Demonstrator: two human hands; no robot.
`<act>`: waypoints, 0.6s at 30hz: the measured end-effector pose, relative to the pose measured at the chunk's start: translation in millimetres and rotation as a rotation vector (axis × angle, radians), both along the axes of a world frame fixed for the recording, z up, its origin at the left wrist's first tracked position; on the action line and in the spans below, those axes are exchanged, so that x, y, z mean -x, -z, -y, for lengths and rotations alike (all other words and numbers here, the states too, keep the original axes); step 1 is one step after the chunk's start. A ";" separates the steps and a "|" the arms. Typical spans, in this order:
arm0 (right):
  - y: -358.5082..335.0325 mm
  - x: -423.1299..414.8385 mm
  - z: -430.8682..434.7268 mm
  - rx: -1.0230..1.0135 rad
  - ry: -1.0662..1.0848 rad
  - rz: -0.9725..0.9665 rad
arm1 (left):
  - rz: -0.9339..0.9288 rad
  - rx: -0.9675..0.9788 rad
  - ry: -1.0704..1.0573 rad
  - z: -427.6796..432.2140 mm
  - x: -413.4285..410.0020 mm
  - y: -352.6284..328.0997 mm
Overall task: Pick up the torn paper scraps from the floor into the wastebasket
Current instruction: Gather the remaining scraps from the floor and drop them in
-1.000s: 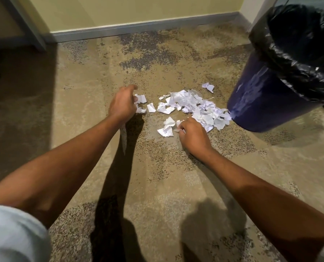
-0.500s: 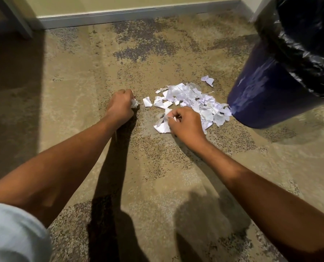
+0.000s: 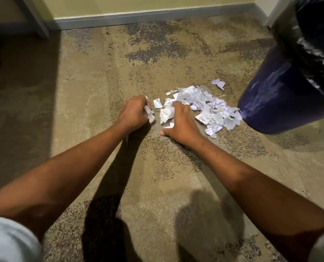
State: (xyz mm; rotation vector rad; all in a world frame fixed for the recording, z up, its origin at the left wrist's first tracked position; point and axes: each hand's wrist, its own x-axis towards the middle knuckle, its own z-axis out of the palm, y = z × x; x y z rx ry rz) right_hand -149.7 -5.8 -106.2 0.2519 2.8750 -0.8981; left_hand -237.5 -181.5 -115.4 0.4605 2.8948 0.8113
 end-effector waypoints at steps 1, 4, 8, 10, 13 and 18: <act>-0.5 2.3 0.5 -0.016 -0.017 0.024 | 0.013 -0.017 0.001 -4.8 -1.2 -2.5; -0.6 7.5 2.1 -0.045 -0.043 0.049 | 0.052 -0.061 0.030 -20.9 -7.7 -4.3; -1.1 2.7 4.2 -0.002 -0.013 -0.085 | 0.106 -0.104 0.014 -36.6 -18.7 -1.6; -2.3 -1.3 2.6 0.058 0.035 -0.103 | 0.130 -0.145 -0.009 -41.5 -22.3 -3.5; -6.7 -6.7 -3.0 0.324 0.205 -0.050 | 0.208 -0.229 -0.051 -47.3 -31.0 -6.9; -18.6 -17.2 -14.0 0.772 0.465 0.040 | 0.452 -0.559 -0.179 -57.9 -41.2 -17.5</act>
